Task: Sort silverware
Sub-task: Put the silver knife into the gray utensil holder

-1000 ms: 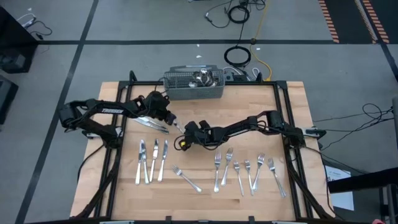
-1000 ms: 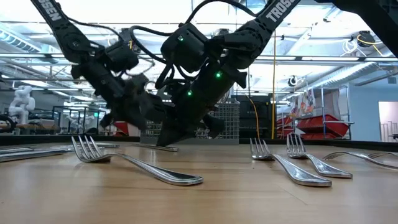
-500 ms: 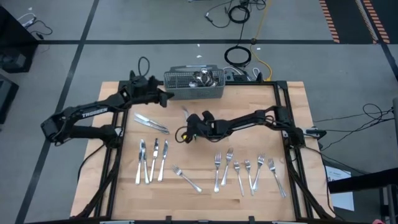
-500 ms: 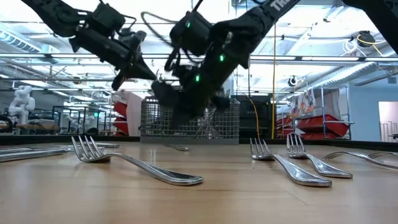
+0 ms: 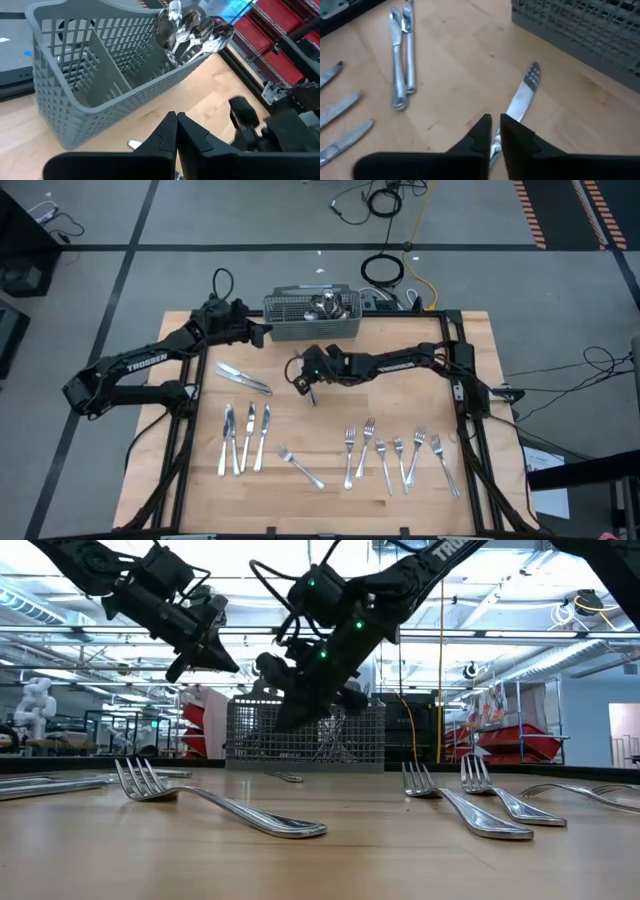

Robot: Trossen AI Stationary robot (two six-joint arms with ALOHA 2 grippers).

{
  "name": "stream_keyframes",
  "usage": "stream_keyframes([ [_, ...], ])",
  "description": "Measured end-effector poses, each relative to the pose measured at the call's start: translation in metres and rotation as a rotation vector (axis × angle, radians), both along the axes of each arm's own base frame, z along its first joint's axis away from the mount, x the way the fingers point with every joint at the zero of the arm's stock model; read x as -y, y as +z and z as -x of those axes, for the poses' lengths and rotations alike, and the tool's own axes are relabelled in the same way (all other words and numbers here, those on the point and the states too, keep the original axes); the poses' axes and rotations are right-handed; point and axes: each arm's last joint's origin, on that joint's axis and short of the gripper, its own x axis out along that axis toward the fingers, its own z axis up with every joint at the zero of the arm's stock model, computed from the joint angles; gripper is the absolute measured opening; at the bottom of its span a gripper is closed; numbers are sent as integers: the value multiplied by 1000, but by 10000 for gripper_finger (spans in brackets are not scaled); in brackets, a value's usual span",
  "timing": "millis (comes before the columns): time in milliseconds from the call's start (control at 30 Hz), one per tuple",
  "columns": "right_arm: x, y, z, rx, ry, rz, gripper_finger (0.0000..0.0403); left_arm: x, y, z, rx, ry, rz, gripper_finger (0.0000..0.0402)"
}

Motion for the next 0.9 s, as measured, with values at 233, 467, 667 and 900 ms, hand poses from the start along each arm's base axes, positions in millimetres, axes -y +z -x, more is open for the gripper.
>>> stream_keyframes([
  [233, 31, -1, 6, 49, -109, -106, 149, 0, -1, 0, -9, -2, 8, 11],
  [467, 39, -36, 1, 31, -166, -221, 192, 2, -3, 1, -22, -27, 36, 11],
  [667, 39, -54, -4, 46, -184, -240, 182, 6, -7, 1, -38, -102, 77, 11],
  [900, 37, -57, -6, 58, -167, -242, 182, 6, -7, 2, -42, -102, 80, 11],
])
